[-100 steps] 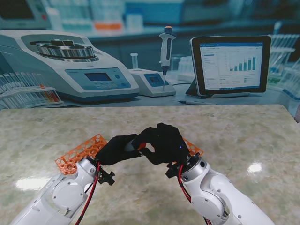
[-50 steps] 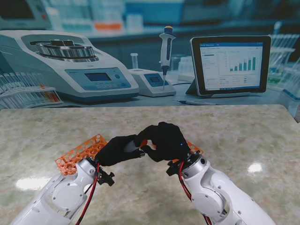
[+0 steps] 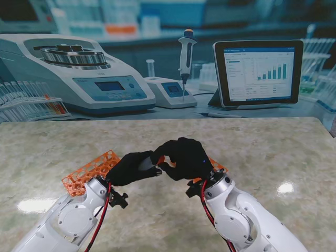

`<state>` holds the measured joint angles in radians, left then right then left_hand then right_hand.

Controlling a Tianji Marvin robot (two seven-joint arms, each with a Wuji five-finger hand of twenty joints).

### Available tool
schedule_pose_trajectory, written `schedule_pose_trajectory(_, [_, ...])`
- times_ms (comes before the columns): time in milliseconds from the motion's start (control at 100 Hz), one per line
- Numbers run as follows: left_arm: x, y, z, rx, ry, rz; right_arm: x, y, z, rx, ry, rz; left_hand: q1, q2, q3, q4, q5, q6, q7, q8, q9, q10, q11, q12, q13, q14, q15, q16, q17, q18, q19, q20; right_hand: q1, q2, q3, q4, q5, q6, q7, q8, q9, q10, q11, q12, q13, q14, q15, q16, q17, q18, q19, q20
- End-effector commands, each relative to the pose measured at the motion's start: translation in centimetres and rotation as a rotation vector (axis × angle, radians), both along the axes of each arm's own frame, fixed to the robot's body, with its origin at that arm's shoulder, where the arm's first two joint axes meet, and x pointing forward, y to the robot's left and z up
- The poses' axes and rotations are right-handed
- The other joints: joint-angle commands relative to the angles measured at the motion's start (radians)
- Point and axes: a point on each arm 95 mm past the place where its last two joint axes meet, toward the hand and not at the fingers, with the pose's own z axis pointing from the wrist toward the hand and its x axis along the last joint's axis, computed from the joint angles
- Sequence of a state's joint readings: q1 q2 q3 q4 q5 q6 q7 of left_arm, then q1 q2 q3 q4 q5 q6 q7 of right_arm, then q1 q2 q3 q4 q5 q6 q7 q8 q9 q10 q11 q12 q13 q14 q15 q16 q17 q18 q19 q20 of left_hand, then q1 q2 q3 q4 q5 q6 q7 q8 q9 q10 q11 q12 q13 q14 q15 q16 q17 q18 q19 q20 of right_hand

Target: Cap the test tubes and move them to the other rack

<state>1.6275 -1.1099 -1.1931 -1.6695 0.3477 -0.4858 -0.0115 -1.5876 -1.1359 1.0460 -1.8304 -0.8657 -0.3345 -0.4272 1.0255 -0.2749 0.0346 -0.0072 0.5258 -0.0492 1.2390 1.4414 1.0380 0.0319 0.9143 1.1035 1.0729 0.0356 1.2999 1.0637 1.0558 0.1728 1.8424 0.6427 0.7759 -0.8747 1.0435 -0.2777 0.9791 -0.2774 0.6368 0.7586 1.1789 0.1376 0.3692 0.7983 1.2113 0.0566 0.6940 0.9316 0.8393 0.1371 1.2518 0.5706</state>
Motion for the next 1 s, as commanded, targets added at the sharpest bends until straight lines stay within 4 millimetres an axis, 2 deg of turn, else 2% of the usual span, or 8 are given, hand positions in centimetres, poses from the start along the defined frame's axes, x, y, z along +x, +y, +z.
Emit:
schedule_pose_trajectory(0, [-0.2,-0.2,0.4,-0.002,-0.011,-0.015,0.1,0.0,-0.5,-0.012,0.017,-0.001,0.029,0.064,-0.005,-0.002,0.002,-0.063,0.047,0.033,0.009,-0.029,-0.002,-0.006,0.037,-0.004,0.007,0.008,0.029,-0.093,0.135,-0.014,0.163,0.096,0.181,0.092,0.034,0.038,0.031,0.009,0.089,-0.189,0.133,0.038,0.019,-0.028,0.014,0.015,0.012,-0.006,0.015,0.026])
schedule_pose_trajectory(140, [-0.3,-0.2,0.4,0.003,-0.009,-0.022,0.3,-0.1,-0.3,-0.010,0.022,0.010,0.030,0.063,-0.006,-0.002,0.002,-0.063,0.047,0.034,0.008,-0.028,-0.002,-0.006,0.037,-0.003,0.007,0.009,0.029,-0.093,0.135,-0.013,0.162,0.106,0.179,0.092,0.033,0.037,0.030,0.009,0.087,-0.195,0.130,0.038,0.019,-0.030,0.011,0.015,0.012,-0.008,0.012,0.034])
schedule_pose_trajectory(170, [-0.3,-0.2,0.4,0.004,-0.009,-0.023,0.3,-0.1,-0.2,-0.011,0.024,0.014,0.030,0.063,-0.006,-0.002,0.002,-0.063,0.047,0.034,0.008,-0.028,-0.002,-0.006,0.037,-0.003,0.007,0.009,0.029,-0.093,0.135,-0.013,0.164,0.103,0.177,0.092,0.032,0.038,0.030,0.009,0.085,-0.176,0.129,0.038,0.019,-0.030,0.010,0.015,0.012,-0.008,0.011,0.036])
schedule_pose_trajectory(210, [-0.3,-0.3,0.4,0.004,-0.008,-0.025,0.3,-0.1,-0.1,-0.011,0.026,0.017,0.030,0.063,-0.007,-0.002,0.002,-0.063,0.047,0.034,0.008,-0.027,-0.002,-0.005,0.037,-0.003,0.007,0.009,0.029,-0.093,0.135,-0.013,0.163,0.110,0.177,0.092,0.030,0.039,0.028,0.009,0.085,-0.191,0.129,0.037,0.018,-0.031,0.009,0.015,0.009,-0.010,0.008,0.037])
schedule_pose_trajectory(490, [-0.3,-0.4,0.4,0.009,-0.003,-0.033,0.6,-0.2,0.4,-0.025,0.048,0.038,0.033,0.063,-0.008,-0.001,0.002,-0.063,0.047,0.034,0.008,-0.026,-0.003,-0.005,0.035,-0.002,0.007,0.011,0.029,-0.093,0.135,-0.013,0.166,0.138,0.172,0.091,0.027,0.040,0.025,0.008,0.082,-0.188,0.121,0.031,0.016,-0.033,0.000,0.014,0.009,-0.014,-0.001,0.040])
schedule_pose_trajectory(700, [-0.4,-0.4,0.5,0.011,-0.004,-0.040,0.6,-0.1,0.4,-0.035,0.073,0.055,0.032,0.063,-0.009,-0.001,0.002,-0.063,0.047,0.034,0.007,-0.027,-0.003,-0.005,0.035,-0.001,0.007,0.011,0.028,-0.091,0.134,-0.014,0.170,0.159,0.164,0.091,0.018,0.044,0.019,0.005,0.071,-0.174,0.112,0.026,0.007,-0.031,-0.011,0.012,0.003,-0.017,-0.009,0.044])
schedule_pose_trajectory(750, [-0.4,-0.4,0.5,0.010,-0.004,-0.041,0.7,-0.1,0.4,-0.036,0.077,0.057,0.033,0.063,-0.009,-0.001,0.002,-0.063,0.047,0.034,0.007,-0.026,-0.003,-0.005,0.035,-0.001,0.007,0.011,0.028,-0.091,0.134,-0.014,0.170,0.169,0.163,0.092,0.018,0.044,0.018,0.004,0.071,-0.192,0.111,0.025,0.007,-0.030,-0.013,0.013,0.002,-0.017,-0.011,0.046])
schedule_pose_trajectory(990, [-0.5,-0.6,0.5,0.010,-0.005,-0.047,0.7,-0.1,0.3,-0.036,0.099,0.076,0.033,0.063,-0.010,-0.001,0.002,-0.063,0.047,0.034,0.007,-0.026,-0.004,-0.005,0.035,-0.001,0.007,0.012,0.028,-0.091,0.134,-0.014,0.175,0.198,0.154,0.092,0.013,0.053,0.013,0.000,0.064,-0.178,0.104,0.020,-0.001,-0.028,-0.026,0.013,-0.005,-0.016,-0.023,0.054])
